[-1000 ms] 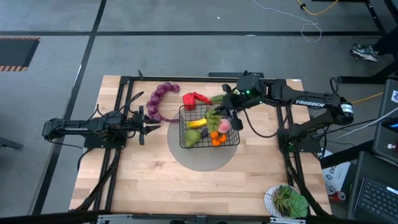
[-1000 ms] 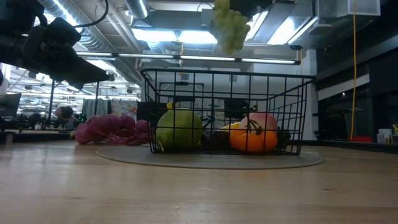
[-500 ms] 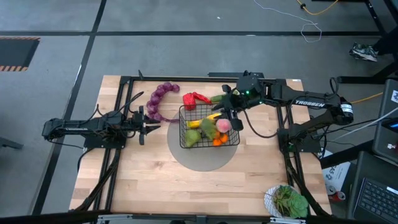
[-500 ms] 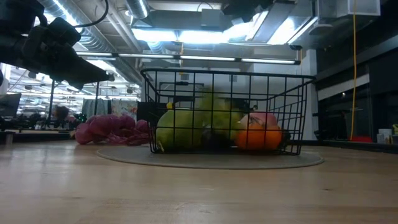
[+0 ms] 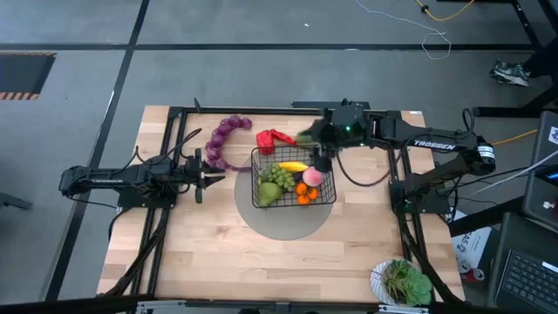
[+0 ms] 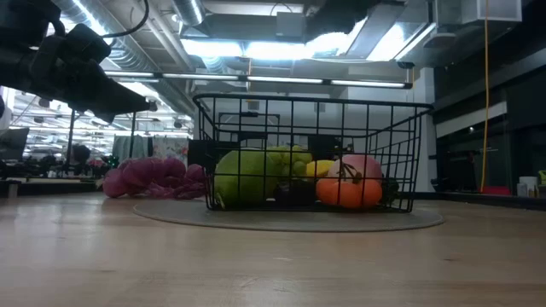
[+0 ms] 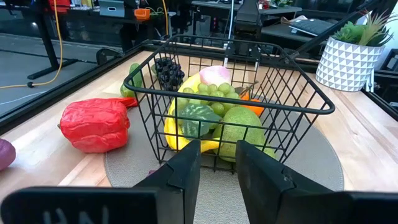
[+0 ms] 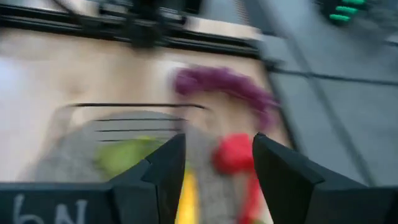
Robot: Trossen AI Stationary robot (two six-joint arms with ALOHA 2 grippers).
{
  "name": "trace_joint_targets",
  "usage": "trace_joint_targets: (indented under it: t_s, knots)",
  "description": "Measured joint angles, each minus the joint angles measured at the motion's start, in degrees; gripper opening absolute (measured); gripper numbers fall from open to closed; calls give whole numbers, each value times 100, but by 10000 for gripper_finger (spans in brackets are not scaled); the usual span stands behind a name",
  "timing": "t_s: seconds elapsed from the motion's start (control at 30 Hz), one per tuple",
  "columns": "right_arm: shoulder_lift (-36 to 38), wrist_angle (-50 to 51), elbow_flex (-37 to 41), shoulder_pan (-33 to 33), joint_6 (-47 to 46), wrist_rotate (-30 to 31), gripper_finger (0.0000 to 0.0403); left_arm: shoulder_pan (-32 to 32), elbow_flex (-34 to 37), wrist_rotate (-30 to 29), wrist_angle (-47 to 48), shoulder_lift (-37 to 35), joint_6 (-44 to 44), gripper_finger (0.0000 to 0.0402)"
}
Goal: Build produce basket
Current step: Put the cucumber into the wire basket
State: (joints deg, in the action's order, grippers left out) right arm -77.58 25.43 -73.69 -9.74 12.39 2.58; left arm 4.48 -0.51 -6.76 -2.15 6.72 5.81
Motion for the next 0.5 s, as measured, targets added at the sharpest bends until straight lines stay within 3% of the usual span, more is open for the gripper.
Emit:
trace_joint_targets:
  t_s: [0.07, 0.2, 0.27, 0.33, 0.5]
  knots:
    - [0, -1, 0, 0, -222, 972, 184, 1, 0, 0, 0, 2, 1, 96]
    - [5, 46, 0, -88, -1519, 3526, 184, -1, 2, 0, 0, 1, 1, 96]
    - [9, 263, 0, -228, -2033, 4140, 184, 1, 1, -2, 0, 2, 1, 96]
    - [9, 465, 0, -433, -2345, 4075, 183, 1, 0, -2, 0, 2, -1, 96]
    - [9, 768, 0, -1237, -3063, 2801, 183, -1, 0, 0, 0, 2, 1, 96]
